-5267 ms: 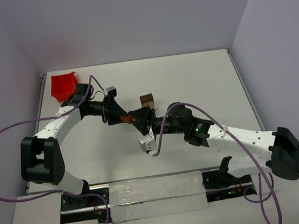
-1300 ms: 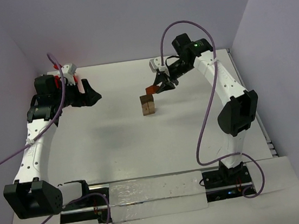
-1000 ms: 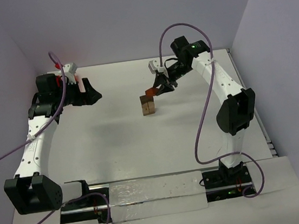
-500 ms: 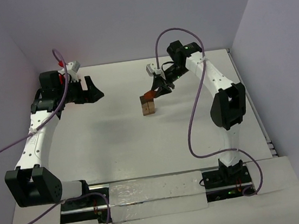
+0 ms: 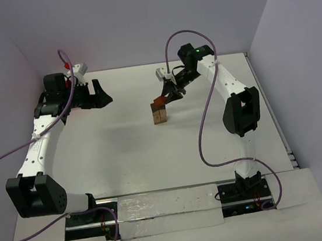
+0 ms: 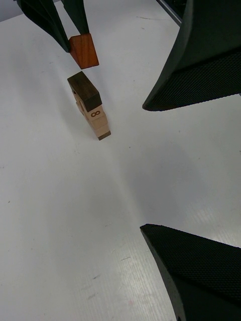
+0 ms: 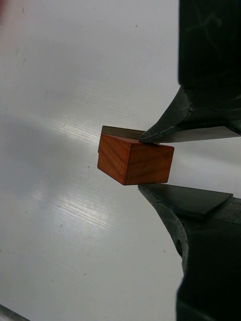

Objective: Build the wood block tower

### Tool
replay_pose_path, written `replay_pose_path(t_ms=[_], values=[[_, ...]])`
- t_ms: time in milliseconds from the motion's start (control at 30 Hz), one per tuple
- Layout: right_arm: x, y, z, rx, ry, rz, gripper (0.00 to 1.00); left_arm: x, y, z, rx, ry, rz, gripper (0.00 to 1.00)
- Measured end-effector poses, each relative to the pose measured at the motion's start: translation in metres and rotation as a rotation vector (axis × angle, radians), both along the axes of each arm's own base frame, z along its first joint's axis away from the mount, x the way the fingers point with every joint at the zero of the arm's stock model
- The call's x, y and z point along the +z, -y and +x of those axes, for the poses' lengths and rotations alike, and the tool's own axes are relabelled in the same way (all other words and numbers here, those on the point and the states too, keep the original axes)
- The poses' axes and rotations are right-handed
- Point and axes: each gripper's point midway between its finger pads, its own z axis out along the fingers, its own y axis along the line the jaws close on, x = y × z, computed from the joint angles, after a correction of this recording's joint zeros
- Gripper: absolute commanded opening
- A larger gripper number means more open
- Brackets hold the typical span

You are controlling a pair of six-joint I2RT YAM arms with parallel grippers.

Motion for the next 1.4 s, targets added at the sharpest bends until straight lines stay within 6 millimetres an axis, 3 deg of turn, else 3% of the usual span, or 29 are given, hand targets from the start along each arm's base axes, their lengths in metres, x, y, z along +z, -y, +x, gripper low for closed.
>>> replay_pose_path(t_ms=[600, 1400], values=[[-0.014, -0.007, 0.007, -0.006, -0.039, -0.008, 0.01, -0.001, 0.001, 0.001, -0.005, -0.005, -0.004, 0.99], [-0.016, -0.010, 0.011, -0.014, -0.036, -0.005, 0.05, -0.002, 0.002, 0.011, -0.005, -0.009, -0.004, 0.99]])
